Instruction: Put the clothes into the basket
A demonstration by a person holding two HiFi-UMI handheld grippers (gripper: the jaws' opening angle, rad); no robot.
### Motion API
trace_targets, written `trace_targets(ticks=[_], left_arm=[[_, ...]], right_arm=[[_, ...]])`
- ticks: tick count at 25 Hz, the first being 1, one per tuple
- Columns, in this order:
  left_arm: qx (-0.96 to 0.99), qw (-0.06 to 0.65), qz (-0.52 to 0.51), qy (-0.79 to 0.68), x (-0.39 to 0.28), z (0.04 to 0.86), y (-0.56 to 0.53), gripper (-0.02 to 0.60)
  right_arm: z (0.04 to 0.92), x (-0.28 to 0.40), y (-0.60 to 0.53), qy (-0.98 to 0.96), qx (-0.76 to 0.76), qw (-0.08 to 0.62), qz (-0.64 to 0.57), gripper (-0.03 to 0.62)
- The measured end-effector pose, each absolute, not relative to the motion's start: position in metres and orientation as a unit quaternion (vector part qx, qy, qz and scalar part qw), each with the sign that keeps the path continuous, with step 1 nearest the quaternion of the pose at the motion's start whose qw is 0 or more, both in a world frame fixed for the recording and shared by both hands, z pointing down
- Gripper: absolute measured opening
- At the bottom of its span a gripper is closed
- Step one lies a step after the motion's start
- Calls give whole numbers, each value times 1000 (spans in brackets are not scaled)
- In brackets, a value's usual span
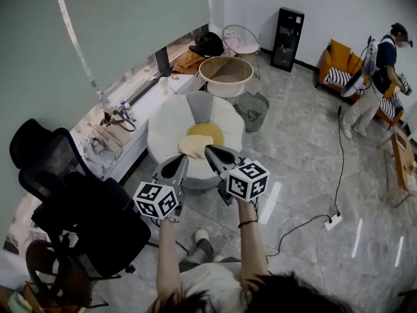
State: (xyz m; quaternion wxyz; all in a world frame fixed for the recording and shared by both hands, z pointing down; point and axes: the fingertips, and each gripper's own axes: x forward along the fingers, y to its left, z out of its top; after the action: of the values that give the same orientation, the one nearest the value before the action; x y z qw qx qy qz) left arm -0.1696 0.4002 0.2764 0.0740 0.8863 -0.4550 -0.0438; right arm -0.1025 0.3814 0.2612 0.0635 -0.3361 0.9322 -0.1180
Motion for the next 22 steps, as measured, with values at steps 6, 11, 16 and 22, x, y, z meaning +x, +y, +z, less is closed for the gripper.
trace_targets(ticks=[6,11,16,22], left_arm=[[889,68,-47,-451,-184,269,352,11],[890,92,-42,-444,-187,287,315,11],[899,104,-33,-425,-181,300,285,11],[909,104,-30,-403,-174,300,253,11]], right_arm=[[261,-116,336,931,-339,65,-120,9],[275,-119,302,925,-343,67,-150,9],[288,-113,273,915,-365,64,-159,9],[287,-109,245,908,-383,63,-156,9]])
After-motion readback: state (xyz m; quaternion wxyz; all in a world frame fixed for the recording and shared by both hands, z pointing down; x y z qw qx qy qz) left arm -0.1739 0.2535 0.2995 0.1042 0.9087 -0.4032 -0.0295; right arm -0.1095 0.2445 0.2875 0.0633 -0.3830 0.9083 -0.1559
